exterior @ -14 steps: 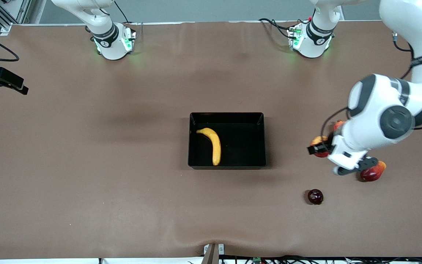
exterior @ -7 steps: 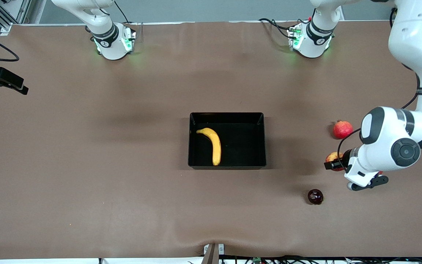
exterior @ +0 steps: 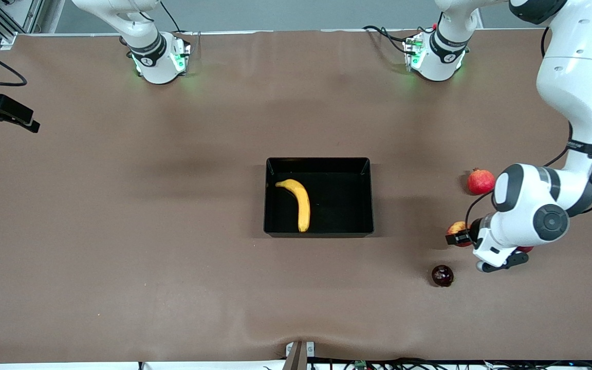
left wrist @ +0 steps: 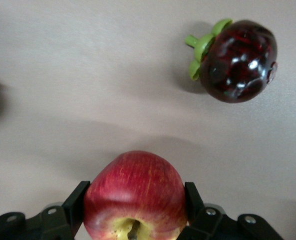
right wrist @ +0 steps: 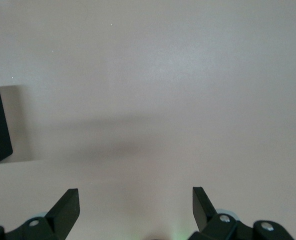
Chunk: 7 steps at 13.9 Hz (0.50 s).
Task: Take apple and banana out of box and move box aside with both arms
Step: 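Carry the apple out of the box and lower it beside the mangosteen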
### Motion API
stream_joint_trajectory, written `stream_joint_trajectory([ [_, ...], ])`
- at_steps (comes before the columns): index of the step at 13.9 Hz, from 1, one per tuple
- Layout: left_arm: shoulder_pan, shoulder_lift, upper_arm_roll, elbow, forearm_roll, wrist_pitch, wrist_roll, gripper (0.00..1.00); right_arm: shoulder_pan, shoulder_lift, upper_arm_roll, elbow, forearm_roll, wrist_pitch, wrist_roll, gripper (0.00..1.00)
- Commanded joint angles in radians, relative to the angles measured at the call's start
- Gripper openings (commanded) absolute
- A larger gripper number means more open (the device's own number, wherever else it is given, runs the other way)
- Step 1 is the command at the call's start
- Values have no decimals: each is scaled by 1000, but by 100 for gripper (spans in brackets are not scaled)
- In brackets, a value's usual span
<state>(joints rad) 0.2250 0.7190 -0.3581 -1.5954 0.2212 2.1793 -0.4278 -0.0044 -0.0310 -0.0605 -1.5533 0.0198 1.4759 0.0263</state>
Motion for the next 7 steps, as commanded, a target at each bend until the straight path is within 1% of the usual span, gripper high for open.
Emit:
stream_joint_trajectory([
  [1,7,-12,-5,-92,10,86,-29,0,-8,8,4,19,0,-8,-12,100],
  [6,-19,-18,-5,-139,17,88,-103,0,-8,8,4,19,0,-8,-12,100],
  [7,-19,-18,-5,-147,17,88,-101,5,-8,8,4,19,0,-8,-12,100],
])
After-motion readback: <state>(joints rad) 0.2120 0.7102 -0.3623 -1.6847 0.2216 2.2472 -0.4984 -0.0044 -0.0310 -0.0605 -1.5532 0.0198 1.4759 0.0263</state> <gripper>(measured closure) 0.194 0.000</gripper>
